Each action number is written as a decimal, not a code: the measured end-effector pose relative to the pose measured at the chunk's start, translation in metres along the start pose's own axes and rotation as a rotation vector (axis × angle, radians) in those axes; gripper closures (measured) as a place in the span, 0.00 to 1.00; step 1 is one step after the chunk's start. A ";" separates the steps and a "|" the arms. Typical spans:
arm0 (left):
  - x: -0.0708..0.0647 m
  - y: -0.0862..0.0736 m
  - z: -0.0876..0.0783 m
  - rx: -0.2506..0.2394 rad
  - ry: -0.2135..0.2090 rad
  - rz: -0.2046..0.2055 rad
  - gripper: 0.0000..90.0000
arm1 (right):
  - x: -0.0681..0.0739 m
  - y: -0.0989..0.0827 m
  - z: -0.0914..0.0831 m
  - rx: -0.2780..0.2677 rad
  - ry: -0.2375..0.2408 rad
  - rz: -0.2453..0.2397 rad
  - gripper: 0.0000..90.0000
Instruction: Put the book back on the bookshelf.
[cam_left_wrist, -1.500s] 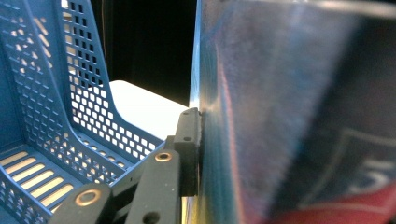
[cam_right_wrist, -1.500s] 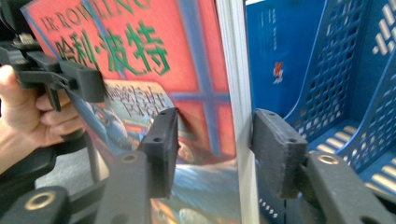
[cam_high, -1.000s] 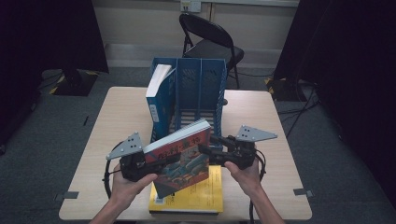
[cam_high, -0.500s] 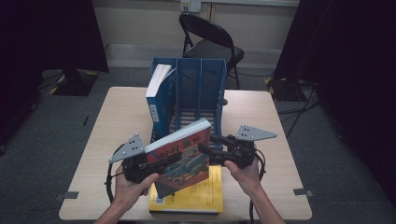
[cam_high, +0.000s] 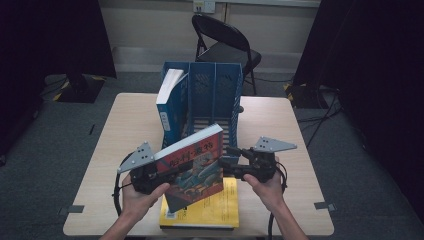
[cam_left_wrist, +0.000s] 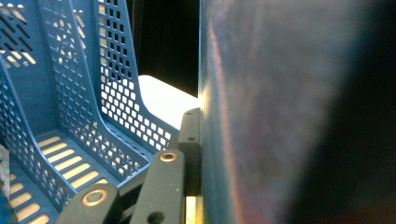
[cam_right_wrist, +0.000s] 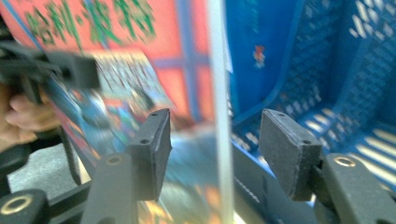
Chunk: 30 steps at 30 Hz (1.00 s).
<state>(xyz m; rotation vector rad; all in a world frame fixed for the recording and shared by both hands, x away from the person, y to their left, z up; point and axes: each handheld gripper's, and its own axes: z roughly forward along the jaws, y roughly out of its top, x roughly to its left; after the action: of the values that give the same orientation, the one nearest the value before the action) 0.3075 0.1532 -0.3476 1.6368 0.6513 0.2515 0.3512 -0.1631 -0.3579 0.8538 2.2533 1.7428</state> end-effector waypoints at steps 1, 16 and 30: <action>0.000 0.000 0.000 -0.001 0.004 -0.005 0.82 | 0.000 0.000 0.000 0.000 0.000 0.000 0.47; 0.010 0.005 -0.012 0.034 0.032 -0.056 0.83 | -0.043 -0.084 -0.046 0.151 -0.169 0.158 0.39; 0.014 0.010 -0.022 0.048 0.069 -0.065 0.83 | -0.055 -0.097 -0.045 0.186 -0.205 0.194 0.37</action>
<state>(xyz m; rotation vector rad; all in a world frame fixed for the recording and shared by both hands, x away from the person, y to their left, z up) 0.3108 0.1787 -0.3369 1.6555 0.7666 0.2473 0.3430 -0.2445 -0.4459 1.2651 2.2843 1.4530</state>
